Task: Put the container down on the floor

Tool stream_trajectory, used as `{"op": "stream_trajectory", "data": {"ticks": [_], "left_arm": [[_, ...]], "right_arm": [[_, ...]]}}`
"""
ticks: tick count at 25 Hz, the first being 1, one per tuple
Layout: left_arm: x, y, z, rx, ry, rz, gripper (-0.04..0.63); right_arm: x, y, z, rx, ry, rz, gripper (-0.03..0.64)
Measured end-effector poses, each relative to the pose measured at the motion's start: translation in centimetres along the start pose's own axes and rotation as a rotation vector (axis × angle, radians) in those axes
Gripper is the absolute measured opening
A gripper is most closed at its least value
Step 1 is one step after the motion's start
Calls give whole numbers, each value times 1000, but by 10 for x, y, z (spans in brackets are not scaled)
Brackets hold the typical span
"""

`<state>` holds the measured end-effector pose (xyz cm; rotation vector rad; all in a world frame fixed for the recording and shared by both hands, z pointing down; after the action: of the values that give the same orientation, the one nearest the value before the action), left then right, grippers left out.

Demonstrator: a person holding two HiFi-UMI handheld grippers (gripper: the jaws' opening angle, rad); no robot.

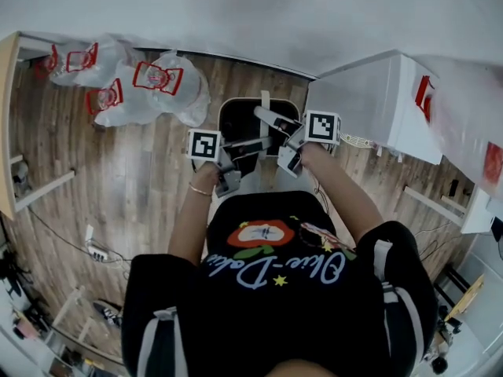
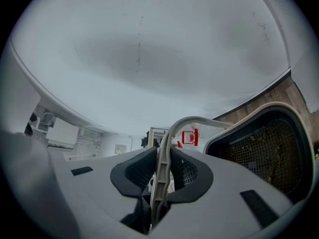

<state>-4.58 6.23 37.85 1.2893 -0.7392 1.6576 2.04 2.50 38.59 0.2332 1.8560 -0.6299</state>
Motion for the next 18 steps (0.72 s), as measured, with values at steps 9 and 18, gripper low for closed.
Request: {"op": "stream_trajectory", "data": {"ticks": [9, 18], "left_arm": [[16, 11, 31, -41, 35, 0, 51], [59, 7, 56, -111, 37, -24, 51]], "right_arm": [[-21, -32, 9, 72, 6, -28, 71], [-60, -55, 11, 146, 5, 2, 71]]}}
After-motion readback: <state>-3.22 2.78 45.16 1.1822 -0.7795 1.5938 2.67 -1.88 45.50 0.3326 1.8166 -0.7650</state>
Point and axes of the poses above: the fingertips, and each gripper's own axes: y backward along the fingers, x to its left, z out of its top, the point moved 3 cm from there along y, backward along the fingers, and after that the axes turned 10 degrees about y, right-handed, at the moved point
